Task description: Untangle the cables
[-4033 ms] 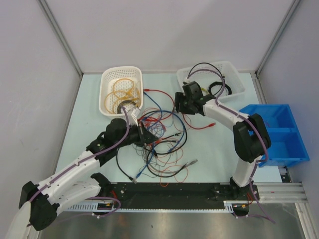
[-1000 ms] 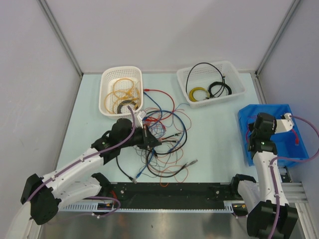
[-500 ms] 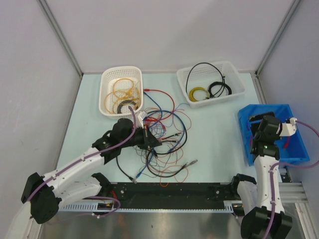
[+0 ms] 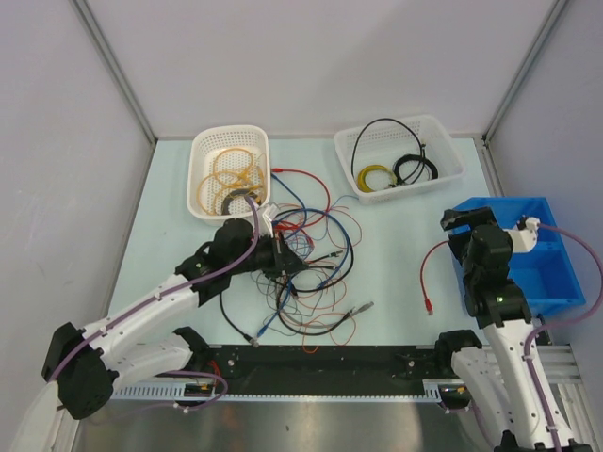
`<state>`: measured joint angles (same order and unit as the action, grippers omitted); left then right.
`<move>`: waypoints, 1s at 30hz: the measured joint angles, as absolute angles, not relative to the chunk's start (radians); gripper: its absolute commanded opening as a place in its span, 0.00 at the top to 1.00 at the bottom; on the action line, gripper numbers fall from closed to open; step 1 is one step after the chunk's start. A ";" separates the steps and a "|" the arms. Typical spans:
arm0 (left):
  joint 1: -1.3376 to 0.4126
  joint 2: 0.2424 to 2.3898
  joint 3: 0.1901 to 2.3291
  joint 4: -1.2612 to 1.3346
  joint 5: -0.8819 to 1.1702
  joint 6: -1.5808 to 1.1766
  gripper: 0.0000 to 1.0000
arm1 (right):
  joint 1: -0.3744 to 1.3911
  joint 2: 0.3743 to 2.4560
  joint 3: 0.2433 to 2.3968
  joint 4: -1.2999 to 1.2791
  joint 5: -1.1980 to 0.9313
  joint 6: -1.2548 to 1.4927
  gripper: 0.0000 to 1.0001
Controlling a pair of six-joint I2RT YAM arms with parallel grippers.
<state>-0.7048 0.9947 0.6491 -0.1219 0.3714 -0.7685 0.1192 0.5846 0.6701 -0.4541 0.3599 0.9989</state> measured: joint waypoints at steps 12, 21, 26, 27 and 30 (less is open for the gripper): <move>-0.707 0.995 0.659 -0.116 0.372 -0.769 1.00 | -0.131 0.582 0.679 -0.522 0.326 0.910 0.13; -0.714 1.093 0.702 -0.073 0.380 -0.776 1.00 | -0.084 0.663 0.673 -0.488 0.127 0.876 0.17; -0.716 1.103 0.731 -0.051 0.381 -0.778 1.00 | -0.009 0.749 0.673 -0.459 0.062 0.849 0.14; -0.716 1.103 0.732 -0.047 0.381 -0.778 1.00 | 0.006 0.773 0.673 -0.457 0.062 0.845 0.14; -0.716 1.100 0.732 -0.041 0.381 -0.778 1.00 | 0.033 0.869 0.672 -0.448 0.054 0.834 0.14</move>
